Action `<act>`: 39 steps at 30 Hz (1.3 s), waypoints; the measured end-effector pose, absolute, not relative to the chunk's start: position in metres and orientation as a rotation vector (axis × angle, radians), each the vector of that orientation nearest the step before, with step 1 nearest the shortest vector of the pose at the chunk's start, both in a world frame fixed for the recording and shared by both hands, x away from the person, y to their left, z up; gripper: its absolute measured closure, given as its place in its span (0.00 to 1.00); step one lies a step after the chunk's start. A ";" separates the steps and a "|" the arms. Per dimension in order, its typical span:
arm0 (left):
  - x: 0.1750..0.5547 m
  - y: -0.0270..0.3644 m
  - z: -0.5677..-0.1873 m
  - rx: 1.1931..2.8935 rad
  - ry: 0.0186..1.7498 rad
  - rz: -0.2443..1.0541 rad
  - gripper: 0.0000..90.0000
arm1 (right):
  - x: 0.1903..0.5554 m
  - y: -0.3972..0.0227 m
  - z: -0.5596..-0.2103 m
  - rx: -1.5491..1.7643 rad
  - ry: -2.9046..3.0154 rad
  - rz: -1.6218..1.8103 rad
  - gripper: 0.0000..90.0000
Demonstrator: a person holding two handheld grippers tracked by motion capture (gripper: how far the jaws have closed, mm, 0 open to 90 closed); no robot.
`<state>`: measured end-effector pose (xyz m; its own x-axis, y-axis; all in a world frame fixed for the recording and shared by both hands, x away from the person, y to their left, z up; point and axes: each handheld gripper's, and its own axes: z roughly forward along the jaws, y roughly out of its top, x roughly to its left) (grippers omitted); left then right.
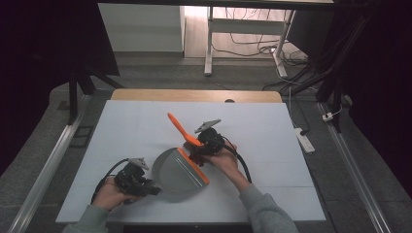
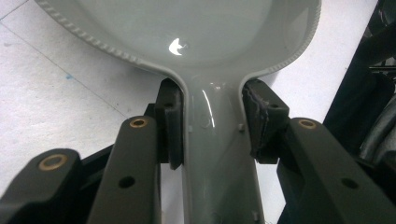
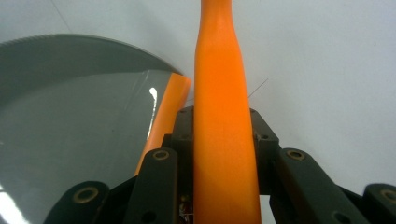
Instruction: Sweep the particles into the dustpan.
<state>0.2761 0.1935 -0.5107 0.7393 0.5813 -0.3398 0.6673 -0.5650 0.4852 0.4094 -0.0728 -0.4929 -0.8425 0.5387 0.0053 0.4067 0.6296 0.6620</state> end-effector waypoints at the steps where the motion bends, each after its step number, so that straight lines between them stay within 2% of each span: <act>1: 0.276 0.193 -0.511 2.336 0.939 -0.186 0.68 | 0.409 -0.073 -0.493 0.780 2.658 1.016 0.79; 23: 0.275 0.193 -0.511 2.333 0.942 -0.187 0.68 | 0.393 -0.062 -0.493 0.765 2.688 1.062 0.79; 39: 0.275 0.193 -0.512 2.337 0.938 -0.185 0.68 | 0.366 -0.034 -0.485 0.589 2.766 1.104 0.79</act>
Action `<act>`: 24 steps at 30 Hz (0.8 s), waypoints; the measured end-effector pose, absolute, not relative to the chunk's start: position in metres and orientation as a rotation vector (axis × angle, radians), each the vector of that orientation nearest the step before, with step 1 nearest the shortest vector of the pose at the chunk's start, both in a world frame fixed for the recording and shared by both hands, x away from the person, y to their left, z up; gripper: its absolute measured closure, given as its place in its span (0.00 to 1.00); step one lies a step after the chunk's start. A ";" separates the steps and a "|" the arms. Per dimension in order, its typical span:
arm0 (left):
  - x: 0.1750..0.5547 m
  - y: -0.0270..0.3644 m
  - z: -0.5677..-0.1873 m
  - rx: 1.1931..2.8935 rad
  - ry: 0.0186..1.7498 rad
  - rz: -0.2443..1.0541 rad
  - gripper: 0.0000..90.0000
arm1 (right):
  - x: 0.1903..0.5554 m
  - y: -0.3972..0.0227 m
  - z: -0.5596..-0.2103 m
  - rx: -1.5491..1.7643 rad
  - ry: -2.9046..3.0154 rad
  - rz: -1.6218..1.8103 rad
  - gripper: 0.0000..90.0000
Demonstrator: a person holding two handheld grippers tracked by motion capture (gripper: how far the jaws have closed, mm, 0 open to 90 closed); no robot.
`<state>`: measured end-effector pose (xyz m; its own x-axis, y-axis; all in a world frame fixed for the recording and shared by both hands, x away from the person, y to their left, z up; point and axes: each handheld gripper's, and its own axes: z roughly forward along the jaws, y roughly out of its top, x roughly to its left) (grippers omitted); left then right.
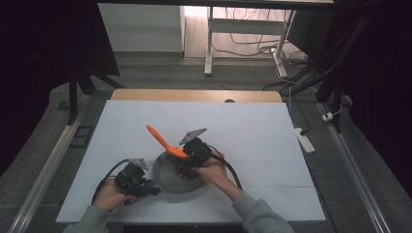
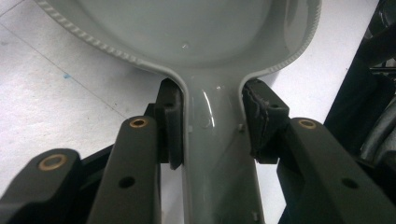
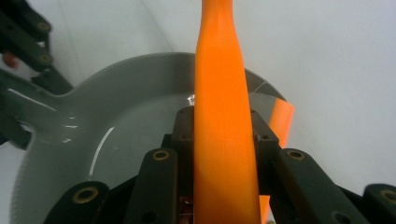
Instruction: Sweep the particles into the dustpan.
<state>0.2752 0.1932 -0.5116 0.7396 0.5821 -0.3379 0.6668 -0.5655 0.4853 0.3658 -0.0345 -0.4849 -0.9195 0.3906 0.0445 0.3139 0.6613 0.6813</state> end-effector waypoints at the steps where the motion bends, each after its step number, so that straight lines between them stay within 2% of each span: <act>1: 0.275 0.193 -0.512 2.337 0.939 -0.185 0.68 | 0.365 -0.035 -0.481 0.592 2.754 1.119 0.79; 16: 0.275 0.193 -0.513 2.331 0.943 -0.190 0.68 | 0.380 -0.065 -0.465 0.694 2.649 1.147 0.79; 24: 0.274 0.193 -0.512 2.332 0.942 -0.190 0.68 | 0.395 -0.080 -0.468 0.768 2.602 1.099 0.79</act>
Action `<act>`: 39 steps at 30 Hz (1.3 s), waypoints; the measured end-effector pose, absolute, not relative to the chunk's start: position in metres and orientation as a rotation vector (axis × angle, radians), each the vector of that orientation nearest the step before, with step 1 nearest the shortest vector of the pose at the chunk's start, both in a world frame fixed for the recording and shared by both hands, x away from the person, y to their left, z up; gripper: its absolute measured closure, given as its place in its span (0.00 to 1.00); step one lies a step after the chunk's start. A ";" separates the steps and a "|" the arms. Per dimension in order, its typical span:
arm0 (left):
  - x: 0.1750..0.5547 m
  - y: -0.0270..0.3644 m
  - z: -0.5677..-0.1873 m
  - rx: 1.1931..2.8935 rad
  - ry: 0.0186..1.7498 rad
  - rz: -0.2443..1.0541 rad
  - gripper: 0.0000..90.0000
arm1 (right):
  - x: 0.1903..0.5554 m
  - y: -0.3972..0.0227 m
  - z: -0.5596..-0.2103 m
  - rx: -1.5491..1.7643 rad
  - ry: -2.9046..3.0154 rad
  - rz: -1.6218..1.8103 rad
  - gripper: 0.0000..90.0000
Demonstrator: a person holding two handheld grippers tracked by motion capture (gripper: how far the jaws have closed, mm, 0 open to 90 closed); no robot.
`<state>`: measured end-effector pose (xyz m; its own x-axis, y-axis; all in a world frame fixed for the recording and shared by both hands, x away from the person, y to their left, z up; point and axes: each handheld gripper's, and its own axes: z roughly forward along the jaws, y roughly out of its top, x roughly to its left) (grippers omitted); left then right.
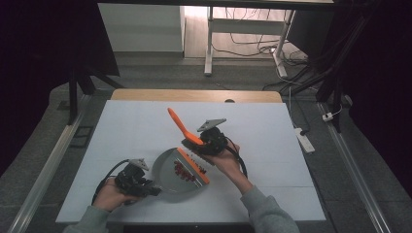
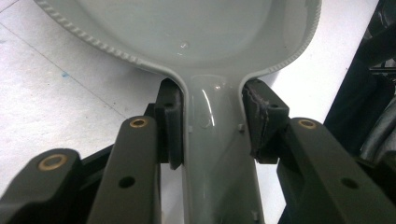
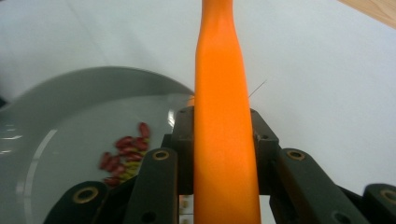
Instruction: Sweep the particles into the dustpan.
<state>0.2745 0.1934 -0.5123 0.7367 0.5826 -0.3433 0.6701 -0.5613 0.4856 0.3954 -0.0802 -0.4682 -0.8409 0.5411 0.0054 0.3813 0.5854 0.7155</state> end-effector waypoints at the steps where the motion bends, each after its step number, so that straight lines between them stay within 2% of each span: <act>1: 0.274 0.194 -0.512 2.331 0.942 -0.190 0.68 | 0.398 -0.082 -0.470 0.782 2.597 1.091 0.79; 17: 0.273 0.196 -0.511 2.332 0.943 -0.197 0.68 | 0.416 -0.082 -0.492 0.835 2.621 0.988 0.79; 39: 0.274 0.195 -0.512 2.332 0.944 -0.196 0.68 | 0.405 -0.068 -0.493 0.783 2.673 1.001 0.79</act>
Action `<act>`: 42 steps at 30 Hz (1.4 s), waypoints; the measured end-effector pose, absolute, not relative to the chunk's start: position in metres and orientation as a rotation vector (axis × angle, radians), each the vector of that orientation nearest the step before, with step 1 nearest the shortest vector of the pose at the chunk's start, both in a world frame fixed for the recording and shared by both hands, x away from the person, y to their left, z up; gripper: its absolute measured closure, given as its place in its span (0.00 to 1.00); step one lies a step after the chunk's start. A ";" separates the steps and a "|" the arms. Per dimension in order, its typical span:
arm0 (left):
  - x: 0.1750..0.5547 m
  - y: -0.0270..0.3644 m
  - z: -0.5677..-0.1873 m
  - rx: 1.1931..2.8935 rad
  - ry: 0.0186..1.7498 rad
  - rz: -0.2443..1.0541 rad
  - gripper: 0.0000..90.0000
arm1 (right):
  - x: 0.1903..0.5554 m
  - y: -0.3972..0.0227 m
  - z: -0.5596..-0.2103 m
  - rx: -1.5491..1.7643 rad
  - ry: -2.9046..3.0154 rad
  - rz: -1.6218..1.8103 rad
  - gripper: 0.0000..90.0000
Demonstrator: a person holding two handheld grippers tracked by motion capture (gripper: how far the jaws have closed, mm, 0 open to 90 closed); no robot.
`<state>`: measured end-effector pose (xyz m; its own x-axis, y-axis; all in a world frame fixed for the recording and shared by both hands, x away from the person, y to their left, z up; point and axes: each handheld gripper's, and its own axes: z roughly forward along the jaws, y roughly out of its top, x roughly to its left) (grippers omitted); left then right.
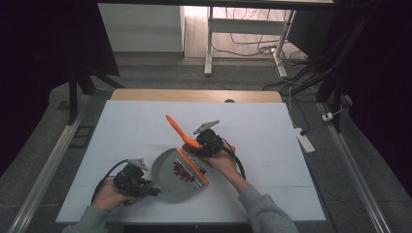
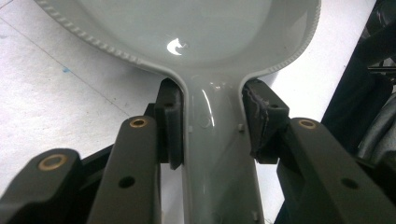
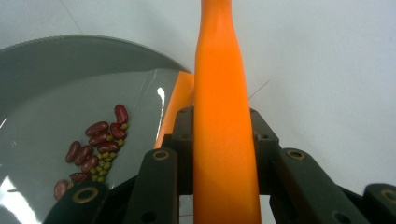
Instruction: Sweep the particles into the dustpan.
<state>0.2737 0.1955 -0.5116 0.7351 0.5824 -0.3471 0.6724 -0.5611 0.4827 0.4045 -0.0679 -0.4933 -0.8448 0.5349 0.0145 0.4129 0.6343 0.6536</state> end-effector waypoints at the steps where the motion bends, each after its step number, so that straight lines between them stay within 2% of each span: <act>1: 0.274 0.195 -0.512 2.332 0.944 -0.196 0.68 | 0.404 -0.068 -0.493 0.783 2.676 1.002 0.79; 29: 0.274 0.196 -0.512 2.332 0.944 -0.198 0.68 | 0.391 -0.064 -0.492 0.809 2.734 1.121 0.79; 42: 0.274 0.196 -0.512 2.334 0.942 -0.197 0.68 | 0.369 -0.040 -0.489 0.672 2.814 1.149 0.79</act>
<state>0.2736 0.1961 -0.5115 0.7362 0.5813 -0.3465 0.6714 -0.5631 0.4818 0.3689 -0.0404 -0.4886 -0.9064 0.4007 0.1337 0.3797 0.6343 0.6734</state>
